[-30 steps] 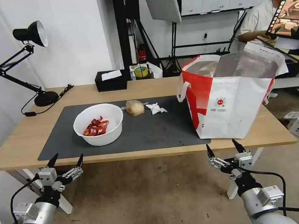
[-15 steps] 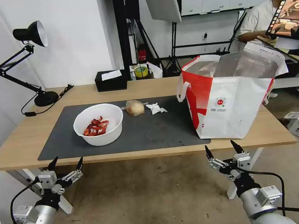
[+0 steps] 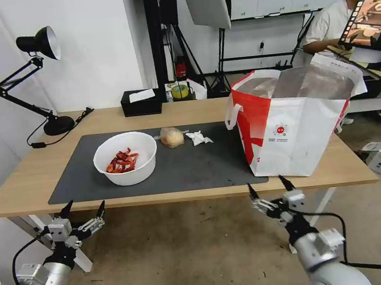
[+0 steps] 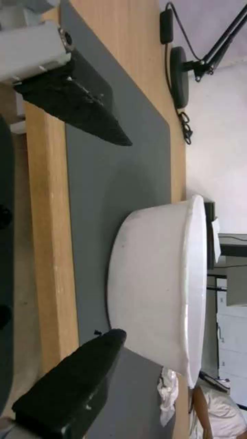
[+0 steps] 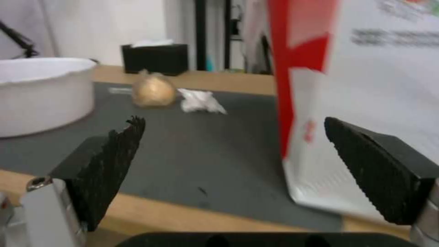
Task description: Pick up the trash from the table and place it into the takeout bag.
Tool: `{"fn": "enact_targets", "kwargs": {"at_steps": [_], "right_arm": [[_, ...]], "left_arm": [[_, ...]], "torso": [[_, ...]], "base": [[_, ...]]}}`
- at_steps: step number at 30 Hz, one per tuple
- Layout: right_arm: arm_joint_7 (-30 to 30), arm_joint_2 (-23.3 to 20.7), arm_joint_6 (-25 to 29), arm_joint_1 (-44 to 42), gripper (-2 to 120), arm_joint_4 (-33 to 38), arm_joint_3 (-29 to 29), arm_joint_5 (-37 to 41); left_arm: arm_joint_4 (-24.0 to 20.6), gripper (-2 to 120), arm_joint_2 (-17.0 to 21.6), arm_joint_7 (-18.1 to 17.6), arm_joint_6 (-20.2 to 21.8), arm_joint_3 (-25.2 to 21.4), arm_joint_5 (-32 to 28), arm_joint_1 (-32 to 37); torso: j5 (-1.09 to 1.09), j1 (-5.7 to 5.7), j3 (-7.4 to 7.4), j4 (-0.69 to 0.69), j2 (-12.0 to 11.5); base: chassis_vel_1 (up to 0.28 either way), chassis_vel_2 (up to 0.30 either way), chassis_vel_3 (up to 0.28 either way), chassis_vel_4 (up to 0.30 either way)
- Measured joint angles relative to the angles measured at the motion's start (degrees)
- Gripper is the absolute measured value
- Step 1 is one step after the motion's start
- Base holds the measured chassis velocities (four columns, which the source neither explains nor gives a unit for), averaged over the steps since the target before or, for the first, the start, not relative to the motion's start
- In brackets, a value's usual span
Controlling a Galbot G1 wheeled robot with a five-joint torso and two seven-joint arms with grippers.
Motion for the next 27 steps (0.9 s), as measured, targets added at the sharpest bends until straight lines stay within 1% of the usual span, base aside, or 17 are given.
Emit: {"fn": "enact_targets", "kwargs": {"at_steps": [3,4,7,8,11,13,15,16,17,20,21,24,25,27], "right_arm": [[0.13,-3.03,-2.44,6.05,100,-1.12,-3.21,1.52],[0.13,-3.03,-2.44,6.05,100,-1.12,-3.21,1.52],[0.34,-5.38,-4.33,11.63,100,-3.08,-6.67,2.89],[0.34,-5.38,-4.33,11.63,100,-3.08,-6.67,2.89],[0.8,-6.62,-5.75,16.79,100,-5.69,-10.07,4.02],[0.94,-6.74,-6.0,17.72,100,-6.14,-10.66,4.24],[1.74,-7.14,-7.08,22.2,100,-8.09,-13.24,5.54],[1.74,-7.14,-7.08,22.2,100,-8.09,-13.24,5.54],[2.15,-7.21,-7.57,24.06,100,-8.88,-14.32,6.14],[5.3,-6.31,-11.17,33.31,100,-13.29,-20.65,8.7],[5.3,-6.31,-11.17,33.31,100,-13.29,-20.65,8.7],[8.1,-4.32,-14.07,39.46,100,-17.36,-25.21,10.63],[8.1,-4.32,-14.07,39.46,100,-17.36,-25.21,10.63],[10.77,-2.9,-15.79,43.06,100,-19.66,-27.84,12.27]], "left_arm": [[-0.77,100,-0.23,-0.04,0.21,-0.07,0.67,0.27],[-0.77,100,-0.23,-0.04,0.21,-0.07,0.67,0.27],[-1.42,100,-0.76,-0.07,0.46,0.09,1.38,0.36],[-1.42,100,-0.76,-0.07,0.46,0.09,1.38,0.36],[-1.56,100,-1.02,-0.09,0.59,0.36,1.64,0.24],[-1.57,100,-1.02,-0.1,0.6,0.38,1.65,0.23],[-1.56,100,-0.84,-0.11,0.72,0.37,1.65,0.17],[-1.56,100,-0.84,-0.11,0.72,0.37,1.65,0.17],[-1.54,100,-0.72,-0.11,0.8,0.3,1.63,0.15],[-1.31,100,-0.31,-0.1,1.02,0.1,1.43,-0.04],[-1.31,100,-0.31,-0.1,1.02,0.1,1.43,-0.04],[-1.04,100,-0.36,-0.1,1.06,0.3,1.43,-0.19],[-1.04,100,-0.36,-0.1,1.06,0.3,1.43,-0.19],[-0.52,100,-0.36,-0.1,1.04,0.46,1.42,-0.27]], "torso": [[0.0,0.0,0.0,-0.01,0.0],[0.0,0.0,0.0,-0.01,0.0],[0.0,0.0,0.0,-0.01,0.0],[0.0,0.0,0.0,-0.01,0.0],[-0.01,0.0,0.0,-0.02,0.0],[0.0,0.0,0.0,-0.02,0.0],[0.0,0.0,0.0,-0.02,0.0],[0.0,0.0,0.0,-0.02,0.0],[-0.01,0.0,0.01,-0.02,0.0],[-0.01,0.0,0.0,-0.01,0.0],[-0.01,0.0,0.0,-0.01,0.0],[-0.01,0.0,0.01,-0.02,0.0],[-0.01,0.0,0.01,-0.02,0.0],[-0.01,0.0,0.01,-0.02,0.0]], "base": [[0.0,0.0,0.0,0.0],[0.0,0.0,0.0,0.0],[0.0,0.0,0.0,0.0],[0.0,0.0,0.0,0.0],[0.0,0.0,0.0,0.0],[0.0,0.0,0.0,0.0],[0.0,0.0,0.0,0.0],[0.0,0.0,0.0,0.0],[0.0,0.0,0.0,0.0],[0.0,0.0,0.0,0.0],[0.0,0.0,0.0,0.0],[0.0,0.0,0.0,0.0],[0.0,0.0,0.0,0.0],[0.0,0.0,0.0,0.0]]}}
